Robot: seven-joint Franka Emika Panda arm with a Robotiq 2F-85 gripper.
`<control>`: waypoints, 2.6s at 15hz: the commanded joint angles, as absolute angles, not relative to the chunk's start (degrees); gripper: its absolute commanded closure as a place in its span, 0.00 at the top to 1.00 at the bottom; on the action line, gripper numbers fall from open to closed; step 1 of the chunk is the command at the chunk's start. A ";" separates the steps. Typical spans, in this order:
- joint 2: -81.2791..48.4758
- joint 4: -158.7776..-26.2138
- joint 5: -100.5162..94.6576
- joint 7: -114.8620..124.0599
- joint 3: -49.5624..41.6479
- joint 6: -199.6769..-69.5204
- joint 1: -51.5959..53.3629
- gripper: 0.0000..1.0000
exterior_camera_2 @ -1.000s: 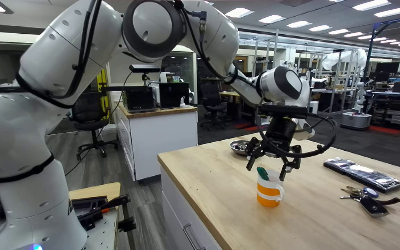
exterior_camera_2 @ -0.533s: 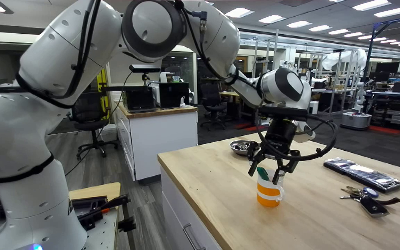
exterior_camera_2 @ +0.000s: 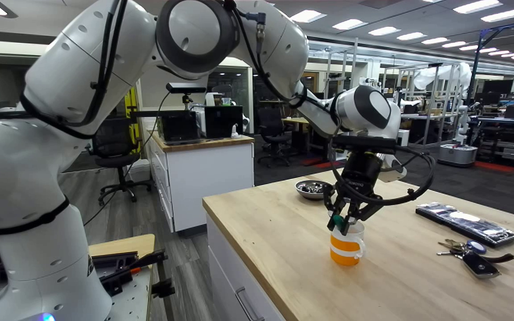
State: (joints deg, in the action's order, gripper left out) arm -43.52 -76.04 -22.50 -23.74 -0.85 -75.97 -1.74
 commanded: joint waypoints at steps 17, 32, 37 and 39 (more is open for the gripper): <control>-37.66 -68.41 -24.12 -25.18 0.64 -65.94 -0.42 0.06; -42.12 -72.18 -13.44 -13.01 3.01 -83.28 2.71 0.06; -39.54 -80.09 -12.21 -7.14 2.92 -90.52 3.23 0.06; -38.50 -83.23 -11.41 -4.94 2.93 -92.80 3.26 0.06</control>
